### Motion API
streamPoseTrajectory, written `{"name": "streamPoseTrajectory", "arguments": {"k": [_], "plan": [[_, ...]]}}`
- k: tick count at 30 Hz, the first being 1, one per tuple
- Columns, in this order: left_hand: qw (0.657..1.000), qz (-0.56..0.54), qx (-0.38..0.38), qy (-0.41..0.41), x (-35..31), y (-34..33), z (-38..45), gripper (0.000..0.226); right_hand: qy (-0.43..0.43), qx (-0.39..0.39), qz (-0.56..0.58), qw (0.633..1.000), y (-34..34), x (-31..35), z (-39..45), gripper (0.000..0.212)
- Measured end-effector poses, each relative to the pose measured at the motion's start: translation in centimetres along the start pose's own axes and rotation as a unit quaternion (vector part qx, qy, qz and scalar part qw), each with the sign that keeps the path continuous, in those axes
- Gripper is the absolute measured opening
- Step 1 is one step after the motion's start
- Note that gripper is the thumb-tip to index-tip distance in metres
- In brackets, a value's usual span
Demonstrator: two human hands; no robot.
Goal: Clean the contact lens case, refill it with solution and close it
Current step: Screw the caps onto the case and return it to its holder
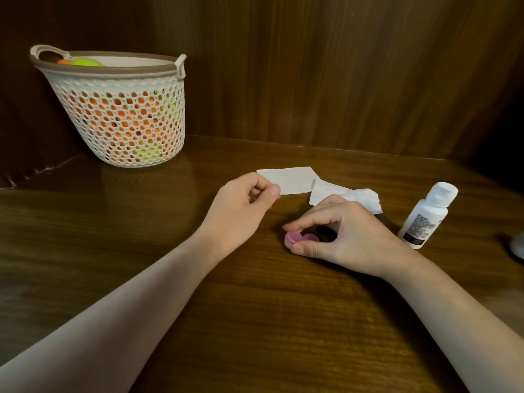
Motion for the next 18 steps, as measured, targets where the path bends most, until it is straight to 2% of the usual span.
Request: {"name": "streamPoseTrajectory", "arguments": {"k": [15,18], "plan": [[1.0,0.006,0.007,0.0,0.17,-0.1,-0.02,0.015,0.008,0.027,-0.01,1.0,-0.22,-0.01,0.15,0.031],[1.0,0.017,0.007,-0.001,0.27,-0.11,0.0,0.015,0.005,0.027,-0.011,1.0,-0.22,-0.12,0.19,0.039]]}}
Point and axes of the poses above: each hand's wrist, its own z-axis towards the middle knuckle, its own y-axis out of the back of the hand, x = y × z, the point moved 5 cm from there along z, towards the middle knuckle, and after that the axes turned 7 degrees about x, right-handed, at the moved point
